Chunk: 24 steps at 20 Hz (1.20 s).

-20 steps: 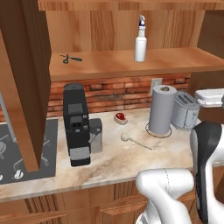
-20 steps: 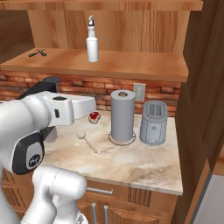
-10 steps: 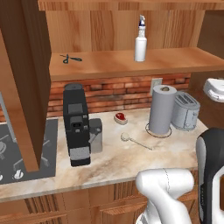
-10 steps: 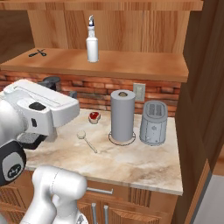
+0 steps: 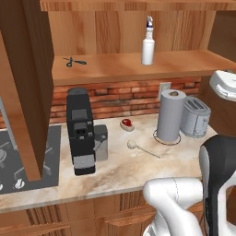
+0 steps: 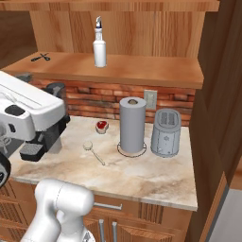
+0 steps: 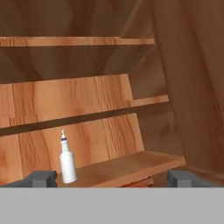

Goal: Pick the dish brush and spray from the cabinet and place them on the counter.

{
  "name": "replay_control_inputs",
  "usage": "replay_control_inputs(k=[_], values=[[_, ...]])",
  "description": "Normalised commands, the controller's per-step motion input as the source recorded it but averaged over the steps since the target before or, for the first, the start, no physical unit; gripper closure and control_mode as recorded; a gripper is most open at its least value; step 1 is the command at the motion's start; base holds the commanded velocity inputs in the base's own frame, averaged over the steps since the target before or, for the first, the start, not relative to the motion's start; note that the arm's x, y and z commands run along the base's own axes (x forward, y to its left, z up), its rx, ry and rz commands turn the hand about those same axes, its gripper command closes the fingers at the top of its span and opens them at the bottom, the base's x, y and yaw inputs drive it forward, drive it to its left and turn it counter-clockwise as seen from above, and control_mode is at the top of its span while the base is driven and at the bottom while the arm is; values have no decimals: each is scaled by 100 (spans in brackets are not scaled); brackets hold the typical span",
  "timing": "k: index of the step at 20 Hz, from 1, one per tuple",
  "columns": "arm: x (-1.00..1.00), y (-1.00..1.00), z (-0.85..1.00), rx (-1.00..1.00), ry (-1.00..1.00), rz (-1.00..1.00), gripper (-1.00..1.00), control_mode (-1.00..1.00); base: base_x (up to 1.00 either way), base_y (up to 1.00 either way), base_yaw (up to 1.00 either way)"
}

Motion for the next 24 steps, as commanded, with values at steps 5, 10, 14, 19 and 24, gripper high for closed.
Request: replay_control_inputs(k=[5,10,14,19,24], values=[[12,25,27,-1,0,6,-100,-100,0,0,0],[36,17,11,-6,8,4,-100,-100,0,0,0],[46,20,0,-5,8,2,-100,-100,0,0,0],[47,23,0,-4,4,2,-100,-100,0,0,0],[41,24,0,-1,0,4,-100,-100,0,0,0]])
